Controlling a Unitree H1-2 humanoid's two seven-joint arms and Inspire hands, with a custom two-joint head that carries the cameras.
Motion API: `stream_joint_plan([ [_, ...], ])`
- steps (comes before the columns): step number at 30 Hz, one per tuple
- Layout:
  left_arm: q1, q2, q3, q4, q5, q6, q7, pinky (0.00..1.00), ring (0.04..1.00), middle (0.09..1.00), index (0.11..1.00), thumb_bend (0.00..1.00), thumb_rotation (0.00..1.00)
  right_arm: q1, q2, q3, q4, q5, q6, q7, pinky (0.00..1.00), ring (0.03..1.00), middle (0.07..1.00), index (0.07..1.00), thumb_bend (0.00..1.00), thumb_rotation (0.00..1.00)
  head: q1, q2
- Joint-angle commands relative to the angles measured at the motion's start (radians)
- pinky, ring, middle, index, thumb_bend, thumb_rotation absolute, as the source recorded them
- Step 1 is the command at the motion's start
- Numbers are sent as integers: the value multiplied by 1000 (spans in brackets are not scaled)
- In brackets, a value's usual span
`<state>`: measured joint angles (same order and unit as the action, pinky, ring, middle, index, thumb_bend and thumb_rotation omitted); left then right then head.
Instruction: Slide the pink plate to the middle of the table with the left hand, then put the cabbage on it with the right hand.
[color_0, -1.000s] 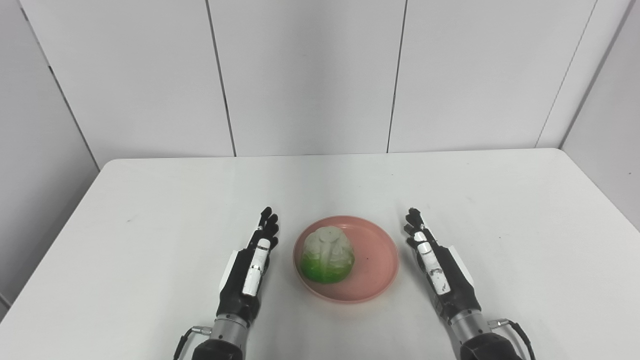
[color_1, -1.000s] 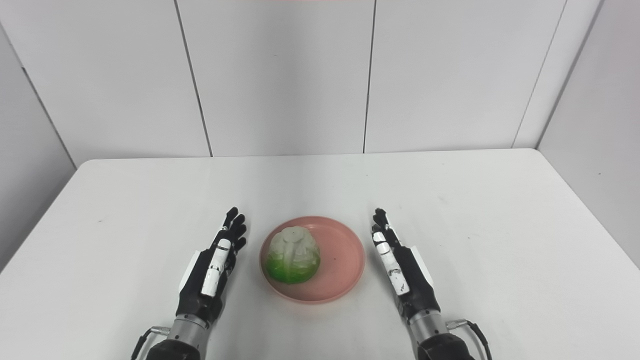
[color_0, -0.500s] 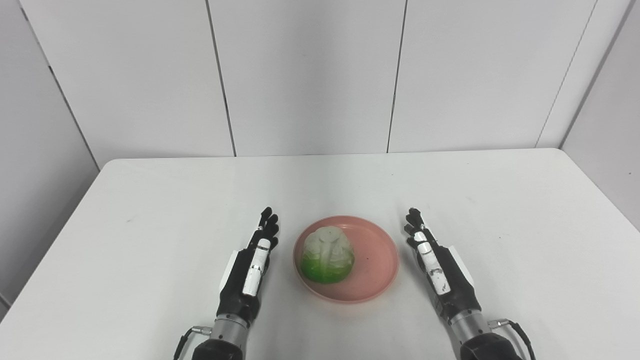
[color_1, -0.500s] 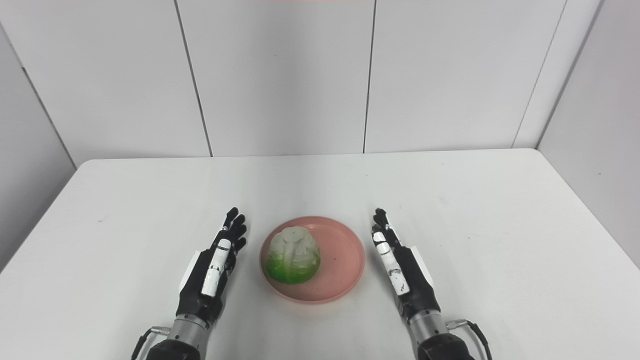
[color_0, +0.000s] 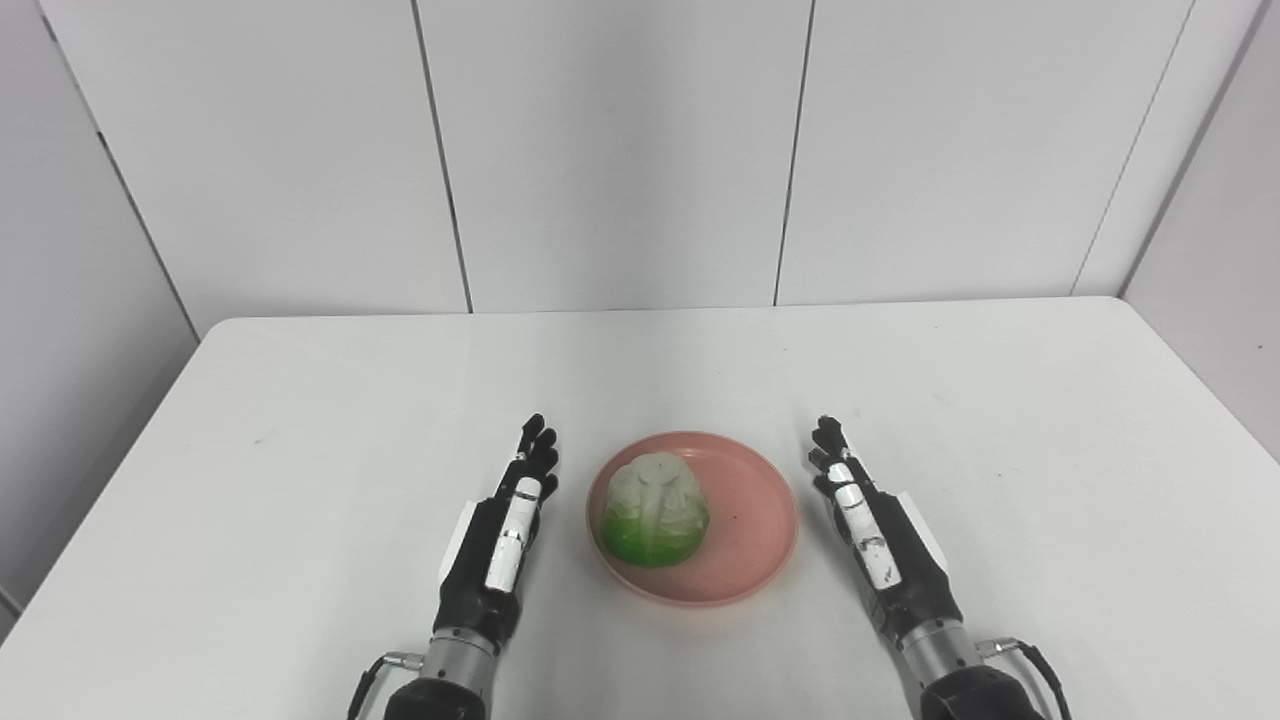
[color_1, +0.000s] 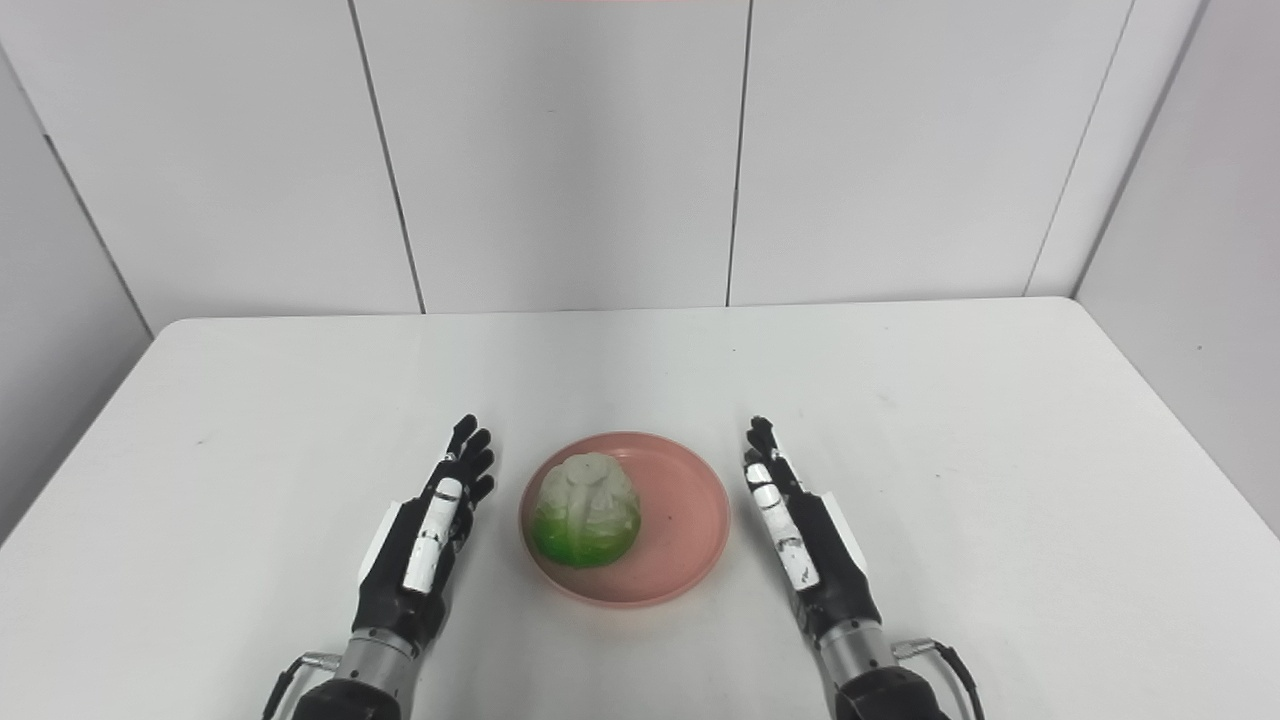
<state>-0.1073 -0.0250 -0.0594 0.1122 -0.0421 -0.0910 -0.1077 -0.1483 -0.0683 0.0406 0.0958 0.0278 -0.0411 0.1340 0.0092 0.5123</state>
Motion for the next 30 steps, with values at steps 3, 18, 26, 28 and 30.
stream_joint_plan([
  [3, 51, 11, 5, 62, -2, -3, 1, 992, 1000, 1000, 1000, 353, 1000, 25, 12, 2, 31, -3, -1, -11, 1000, 1000, 1000, 1000, 242, 1000, 1, 2],
  [18, 50, 11, 5, 60, 3, -6, 5, 990, 998, 1000, 998, 347, 1000, 23, 14, 0, 30, 4, 0, -7, 1000, 1000, 1000, 1000, 246, 1000, 0, 5],
  [26, 51, 9, 6, 58, -5, 0, 4, 993, 999, 1000, 998, 346, 1000, 24, 14, 1, 29, 1, 2, -8, 1000, 1000, 1000, 1000, 250, 1000, 0, 5],
  [28, 52, 8, 7, 55, -6, 4, 5, 994, 998, 1000, 996, 345, 1000, 24, 13, 2, 29, 0, 2, -7, 1000, 1000, 1000, 1000, 249, 1000, 0, 6],
  [30, 53, 8, 7, 54, -5, 7, 5, 998, 1000, 1000, 998, 346, 1000, 24, 13, 1, 30, -1, -1, -9, 1000, 1000, 1000, 1000, 245, 1000, 0, 6],
])
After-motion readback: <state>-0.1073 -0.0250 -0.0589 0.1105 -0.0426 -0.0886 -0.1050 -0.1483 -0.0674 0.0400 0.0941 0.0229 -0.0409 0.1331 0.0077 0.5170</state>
